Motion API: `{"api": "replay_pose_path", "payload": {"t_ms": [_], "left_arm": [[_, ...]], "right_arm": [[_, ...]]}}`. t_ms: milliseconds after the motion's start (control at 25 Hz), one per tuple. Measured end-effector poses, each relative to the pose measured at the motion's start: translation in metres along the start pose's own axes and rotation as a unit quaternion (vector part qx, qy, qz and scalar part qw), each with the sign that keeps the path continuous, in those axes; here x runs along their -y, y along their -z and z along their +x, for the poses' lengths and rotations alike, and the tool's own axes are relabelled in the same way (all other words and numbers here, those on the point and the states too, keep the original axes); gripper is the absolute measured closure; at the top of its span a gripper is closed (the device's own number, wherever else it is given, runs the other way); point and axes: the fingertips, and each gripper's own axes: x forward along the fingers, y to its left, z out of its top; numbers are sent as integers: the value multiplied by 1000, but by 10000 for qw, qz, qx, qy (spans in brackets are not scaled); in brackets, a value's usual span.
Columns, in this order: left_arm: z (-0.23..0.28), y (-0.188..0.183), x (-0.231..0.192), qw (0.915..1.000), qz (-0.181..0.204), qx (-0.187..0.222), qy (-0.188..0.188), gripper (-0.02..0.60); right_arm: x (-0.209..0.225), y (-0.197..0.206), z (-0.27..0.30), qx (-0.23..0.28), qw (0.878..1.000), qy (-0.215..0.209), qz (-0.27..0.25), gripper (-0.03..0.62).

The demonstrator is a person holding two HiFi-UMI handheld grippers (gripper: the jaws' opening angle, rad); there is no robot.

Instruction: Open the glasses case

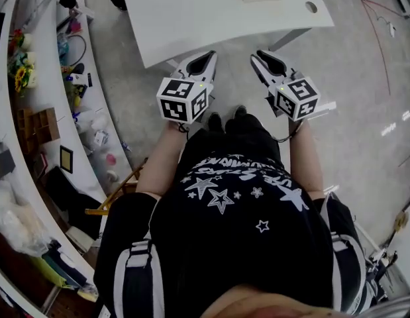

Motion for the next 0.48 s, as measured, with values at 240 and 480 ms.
{"api": "replay_pose_path", "payload": {"t_ms": [240, 480], "left_arm": [[-4, 11, 15, 10000, -19, -8, 37, 569], [-18, 17, 50, 10000, 46, 42, 23, 569]], "right_arm": [[-8, 15, -12, 54, 9998, -47, 187, 499], [-30, 31, -52, 50, 9997, -124, 207, 501]]}}
